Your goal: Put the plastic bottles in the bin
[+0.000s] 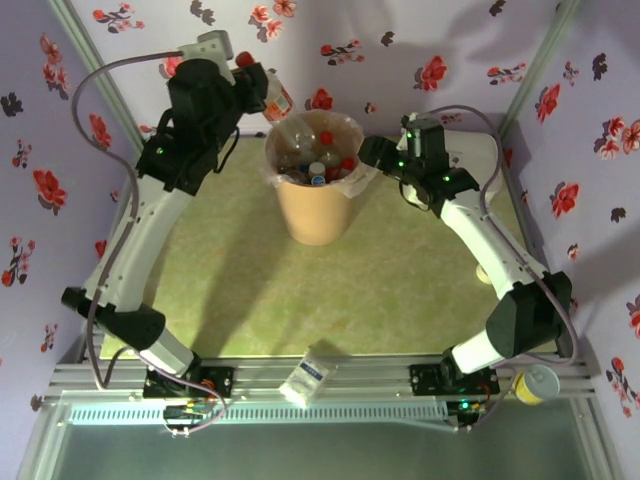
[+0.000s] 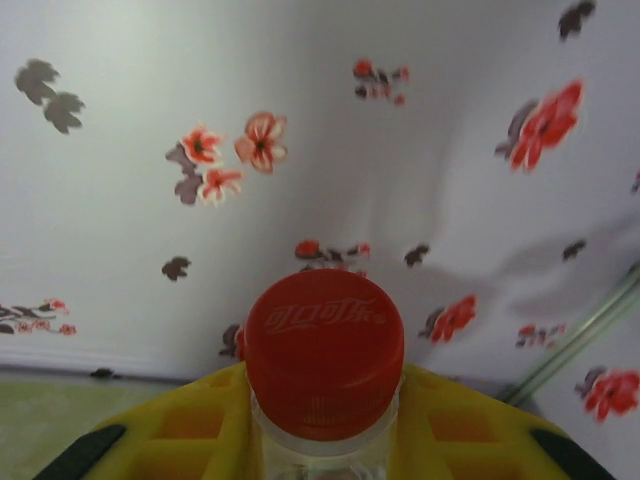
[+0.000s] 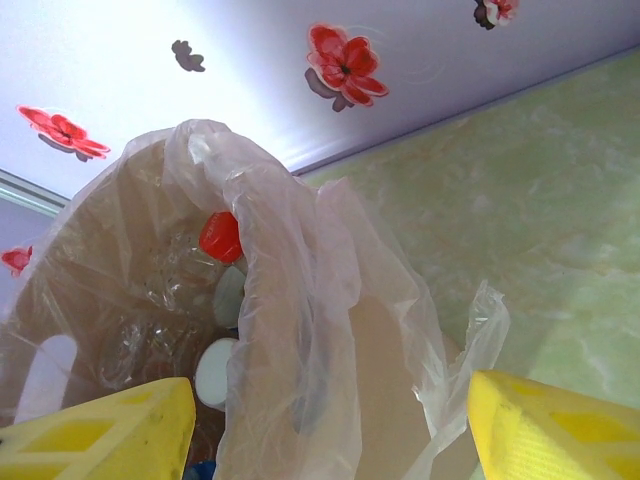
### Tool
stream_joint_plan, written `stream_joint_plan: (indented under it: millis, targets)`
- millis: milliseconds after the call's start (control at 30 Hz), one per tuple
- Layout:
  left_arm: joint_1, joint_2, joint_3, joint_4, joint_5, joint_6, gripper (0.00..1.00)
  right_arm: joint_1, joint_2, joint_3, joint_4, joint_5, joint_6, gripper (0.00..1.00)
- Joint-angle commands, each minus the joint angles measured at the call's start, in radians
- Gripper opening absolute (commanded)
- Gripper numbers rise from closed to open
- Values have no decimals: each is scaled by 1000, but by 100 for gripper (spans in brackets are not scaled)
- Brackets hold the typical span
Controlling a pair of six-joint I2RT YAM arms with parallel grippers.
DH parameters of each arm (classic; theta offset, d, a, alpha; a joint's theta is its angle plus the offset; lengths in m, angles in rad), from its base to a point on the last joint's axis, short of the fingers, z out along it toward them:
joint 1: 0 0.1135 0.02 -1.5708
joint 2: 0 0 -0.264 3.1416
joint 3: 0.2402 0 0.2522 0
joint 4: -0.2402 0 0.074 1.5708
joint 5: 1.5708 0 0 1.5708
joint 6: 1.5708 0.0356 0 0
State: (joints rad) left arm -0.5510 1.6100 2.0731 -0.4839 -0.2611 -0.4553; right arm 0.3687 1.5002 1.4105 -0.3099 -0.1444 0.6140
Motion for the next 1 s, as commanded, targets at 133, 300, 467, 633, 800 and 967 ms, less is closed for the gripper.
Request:
stream_joint_plan:
  millis: [133, 300, 467, 633, 800, 967]
  targets:
    - [-68, 127, 129, -173, -53, 178, 0, -8, 15, -29, 37, -32, 24, 73]
    - [-87, 168, 123, -174, -55, 228, 0, -8, 19, -32, 37, -34, 23, 72]
    - [-92, 200, 165, -264, -4, 249, 0, -8, 38, -20, 39, -37, 21, 72]
    - [-92, 240, 240, -380, 24, 268, 0, -7, 69, 1, 45, -50, 24, 72]
    - [-99, 227, 256, -406, -33, 317, 0, -8, 80, 7, 48, -53, 28, 73]
    - [-99, 100, 74, -129, -70, 345, 0, -8, 86, 10, 43, -56, 24, 72]
